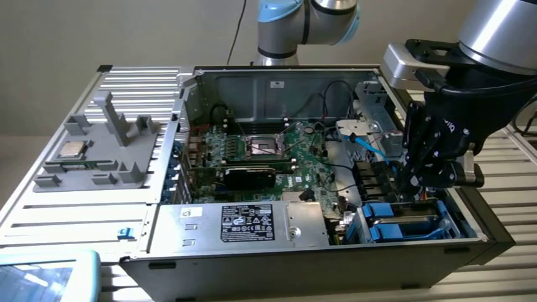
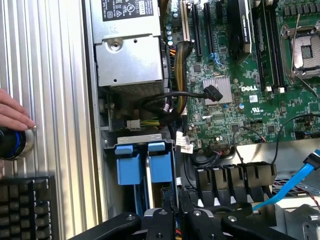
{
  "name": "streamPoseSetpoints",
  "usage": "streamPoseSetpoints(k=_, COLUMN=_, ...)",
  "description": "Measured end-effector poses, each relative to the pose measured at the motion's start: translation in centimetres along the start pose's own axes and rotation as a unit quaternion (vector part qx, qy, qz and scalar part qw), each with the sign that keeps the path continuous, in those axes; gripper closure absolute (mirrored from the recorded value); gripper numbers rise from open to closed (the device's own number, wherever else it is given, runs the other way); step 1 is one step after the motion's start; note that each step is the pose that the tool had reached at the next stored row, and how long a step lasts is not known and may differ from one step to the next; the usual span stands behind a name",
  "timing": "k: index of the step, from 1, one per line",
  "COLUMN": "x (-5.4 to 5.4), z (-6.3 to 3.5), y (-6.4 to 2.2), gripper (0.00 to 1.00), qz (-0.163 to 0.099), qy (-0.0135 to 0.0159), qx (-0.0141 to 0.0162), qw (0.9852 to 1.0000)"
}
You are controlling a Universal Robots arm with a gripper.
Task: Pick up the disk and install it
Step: 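Insert the second disk wire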
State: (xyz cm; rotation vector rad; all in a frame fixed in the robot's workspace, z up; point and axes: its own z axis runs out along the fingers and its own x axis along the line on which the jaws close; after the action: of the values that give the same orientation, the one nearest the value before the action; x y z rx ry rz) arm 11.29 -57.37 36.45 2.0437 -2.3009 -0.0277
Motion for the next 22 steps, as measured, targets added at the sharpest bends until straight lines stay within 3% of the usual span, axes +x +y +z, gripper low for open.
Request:
streamPoseSetpoints(k=6, x=0.04, z=0.01, y=0.06, gripper=0.84, qz=0.000, qy=0.0000, qx=0.0001, qw=1.0000)
streamPoseSetpoints(k=9, x=0.11, z=0.11, y=0.52, gripper=0.84, qz=-0.001, qy=-0.0004, qx=0.0022, qw=1.0000)
streamPoseSetpoints(k=12, x=0.15, z=0.30, y=0.79, gripper=0.84, qz=-0.004, qy=-0.0008, qx=0.0062, qw=1.0000)
streamPoseSetpoints(k=17, x=0.16, z=0.60, y=0.74, gripper=0.84, qz=-0.022, qy=-0.0018, qx=0.0080, qw=0.9997)
streamPoseSetpoints(k=19, x=0.16, z=0.67, y=0.73, gripper=0.84, qz=-0.031, qy=-0.0018, qx=0.0119, qw=0.9994)
streamPoseSetpoints(k=22, x=0.19, z=0.75, y=0.72, gripper=0.84, qz=-0.044, qy=-0.0027, qx=0.0241, qw=0.9987)
